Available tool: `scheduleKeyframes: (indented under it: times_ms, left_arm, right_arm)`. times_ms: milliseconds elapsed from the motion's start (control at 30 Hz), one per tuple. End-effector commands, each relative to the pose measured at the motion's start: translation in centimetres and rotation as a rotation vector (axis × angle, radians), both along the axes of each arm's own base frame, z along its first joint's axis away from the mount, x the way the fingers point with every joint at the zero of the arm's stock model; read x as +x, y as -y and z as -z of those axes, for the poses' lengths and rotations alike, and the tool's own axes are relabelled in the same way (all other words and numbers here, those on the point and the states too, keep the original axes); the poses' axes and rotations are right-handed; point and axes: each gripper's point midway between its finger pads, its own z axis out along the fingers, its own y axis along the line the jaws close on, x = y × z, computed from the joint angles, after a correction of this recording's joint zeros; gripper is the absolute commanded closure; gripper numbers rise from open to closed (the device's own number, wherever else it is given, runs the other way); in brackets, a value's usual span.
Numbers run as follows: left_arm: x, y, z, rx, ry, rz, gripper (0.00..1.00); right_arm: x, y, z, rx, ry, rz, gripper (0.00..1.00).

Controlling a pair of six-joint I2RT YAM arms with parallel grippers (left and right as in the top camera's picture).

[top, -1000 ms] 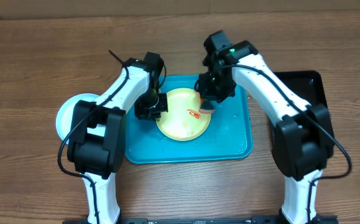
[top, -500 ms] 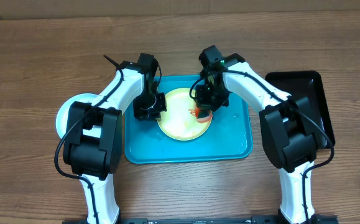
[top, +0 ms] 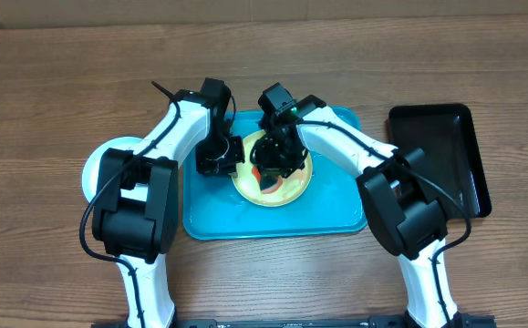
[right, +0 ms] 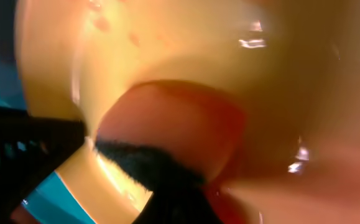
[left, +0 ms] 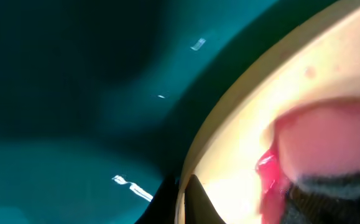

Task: Clean dirty plates on tray and stack at the side
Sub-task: 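Scrub the yellow plate with the sponge while left gripper holds it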

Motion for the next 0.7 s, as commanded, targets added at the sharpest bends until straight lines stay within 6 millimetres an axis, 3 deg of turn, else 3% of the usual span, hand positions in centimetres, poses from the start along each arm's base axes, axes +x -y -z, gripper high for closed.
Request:
scheduleKeyframes:
  times_ms: [0,33,100,267,400,467,633,667]
  left_arm:
    - [-2.1,0.2,3.1,0.016,-0.087,0.034,0.96]
    - [-2.1,0.2,3.1,0.016,-0.088,0.034,0.96]
    - [-2.1,0.2,3.1,0.016,-0.088,0.034,0.96]
    - [-2.1,0.2,3.1,0.017,-0.087,0.035,0.96]
    - [-2.1,0.2,3.1,0.016,-0.087,0.038,0.96]
    - [-2.1,0.2,3.1,0.016,-0.087,0.038,0.96]
    - [-2.1,0.2,3.1,0.016,-0.087,0.038,0.96]
    - [-2.1,0.2,3.1,0.016,-0.087,0.038,0.96]
  right_arm:
    - [-0.3,4.0,2.2,-0.161,-0.062,0.045,0.96]
    - [0.6,6.5,1.7,-0.269,-0.032,0.063,0.96]
    - [1.7,8.4,1.3,-0.357,0.014,0.073,0.96]
    - [4.5,9.6,1.0,-0.434,0.143,0.089,0.96]
    - [6.0,7.2,1.3,-0.334,0.201,0.099,0.96]
    - [6.0,4.9,1.8,-0.218,0.196,0.088,0.96]
    - [3.0,-1.0,2.2,0.060,0.063,-0.023,0.96]
    - [2.5,-1.2,2.1,0.068,0.048,-0.032,0.96]
